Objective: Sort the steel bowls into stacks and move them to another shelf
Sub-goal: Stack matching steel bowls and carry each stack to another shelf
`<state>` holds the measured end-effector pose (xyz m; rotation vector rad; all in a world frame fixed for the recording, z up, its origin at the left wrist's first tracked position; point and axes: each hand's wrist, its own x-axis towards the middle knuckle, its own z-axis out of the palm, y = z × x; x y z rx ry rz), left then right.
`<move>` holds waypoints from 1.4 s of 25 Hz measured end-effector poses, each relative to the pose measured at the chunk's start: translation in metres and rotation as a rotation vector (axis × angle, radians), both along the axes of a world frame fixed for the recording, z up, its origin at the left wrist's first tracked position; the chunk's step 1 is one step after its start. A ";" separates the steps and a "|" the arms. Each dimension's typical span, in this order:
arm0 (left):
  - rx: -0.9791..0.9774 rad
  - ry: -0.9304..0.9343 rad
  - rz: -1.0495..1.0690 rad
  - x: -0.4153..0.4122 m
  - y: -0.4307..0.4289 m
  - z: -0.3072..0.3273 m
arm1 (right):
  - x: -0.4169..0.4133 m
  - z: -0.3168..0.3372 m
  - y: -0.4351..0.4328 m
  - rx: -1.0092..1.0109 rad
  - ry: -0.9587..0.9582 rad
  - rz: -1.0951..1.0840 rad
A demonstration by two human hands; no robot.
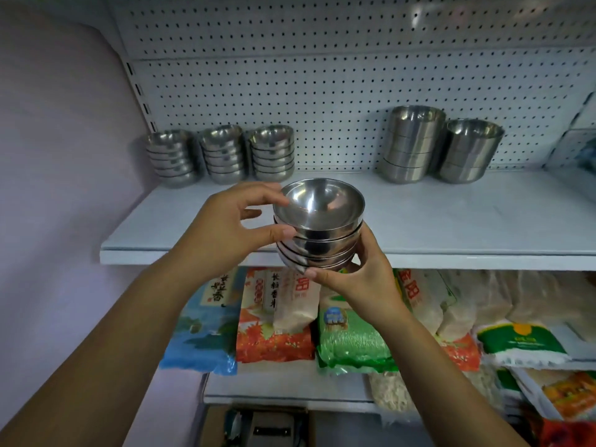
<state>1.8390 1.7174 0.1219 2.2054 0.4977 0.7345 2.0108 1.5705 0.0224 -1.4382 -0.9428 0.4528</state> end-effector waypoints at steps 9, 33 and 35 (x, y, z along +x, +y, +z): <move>0.254 0.161 -0.143 0.097 0.091 -0.018 | 0.072 -0.020 0.071 -0.029 0.026 -0.169; 0.560 0.456 0.054 0.266 0.201 -0.031 | 0.261 -0.038 0.212 -0.185 -0.034 0.081; 0.580 0.491 0.089 0.272 0.208 -0.029 | 0.267 -0.037 0.222 -0.202 -0.051 0.083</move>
